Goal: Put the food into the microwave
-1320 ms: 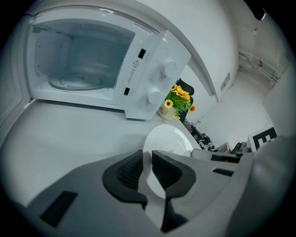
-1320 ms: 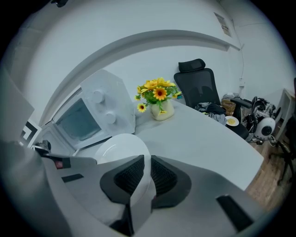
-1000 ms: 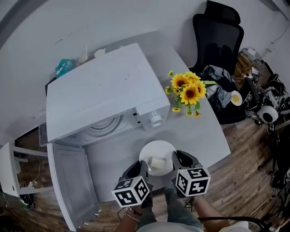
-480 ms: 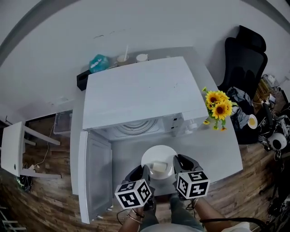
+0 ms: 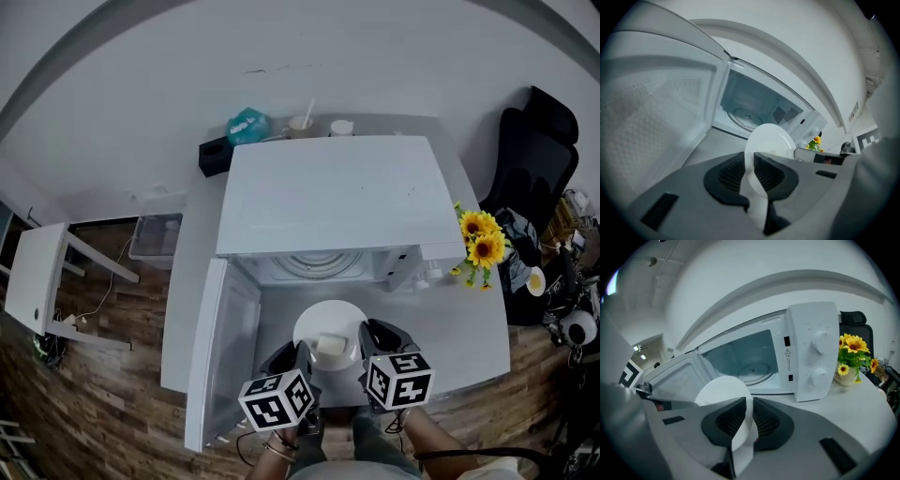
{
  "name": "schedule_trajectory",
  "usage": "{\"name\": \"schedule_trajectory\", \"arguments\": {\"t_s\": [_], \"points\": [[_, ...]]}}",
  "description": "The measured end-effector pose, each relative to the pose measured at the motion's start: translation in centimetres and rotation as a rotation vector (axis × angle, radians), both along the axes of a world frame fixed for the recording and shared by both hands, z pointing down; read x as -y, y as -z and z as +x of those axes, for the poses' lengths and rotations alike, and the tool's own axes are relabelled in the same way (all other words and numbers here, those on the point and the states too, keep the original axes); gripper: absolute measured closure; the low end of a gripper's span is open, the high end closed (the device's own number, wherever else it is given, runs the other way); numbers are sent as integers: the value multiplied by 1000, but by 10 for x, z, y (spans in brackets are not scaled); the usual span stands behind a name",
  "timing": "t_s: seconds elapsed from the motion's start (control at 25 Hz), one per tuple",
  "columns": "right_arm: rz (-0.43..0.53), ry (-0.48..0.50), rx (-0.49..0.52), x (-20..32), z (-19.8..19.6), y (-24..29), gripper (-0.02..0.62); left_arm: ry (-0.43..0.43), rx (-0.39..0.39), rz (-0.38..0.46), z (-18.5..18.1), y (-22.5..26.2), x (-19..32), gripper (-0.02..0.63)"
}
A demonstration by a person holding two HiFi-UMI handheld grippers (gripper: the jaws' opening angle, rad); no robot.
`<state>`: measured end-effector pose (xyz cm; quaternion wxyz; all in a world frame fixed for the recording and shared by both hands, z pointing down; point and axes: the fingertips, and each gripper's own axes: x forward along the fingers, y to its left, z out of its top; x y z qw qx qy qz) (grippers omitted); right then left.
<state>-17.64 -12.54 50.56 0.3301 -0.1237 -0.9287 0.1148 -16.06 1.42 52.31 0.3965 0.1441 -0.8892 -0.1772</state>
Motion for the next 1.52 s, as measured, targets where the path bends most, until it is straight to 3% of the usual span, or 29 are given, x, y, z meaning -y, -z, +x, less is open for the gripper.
{"name": "schedule_trajectory", "arguments": {"t_s": [0.36, 1.24, 1.52], "points": [[-6, 45, 16, -19, -8, 6, 537, 58, 15, -4, -4, 7, -19, 543], [-56, -68, 83, -11, -70, -26, 537, 45, 85, -47, -80, -24, -13, 543], [-32, -107, 149, -8, -92, -18, 537, 46, 142, -55, -111, -16, -11, 543]]}}
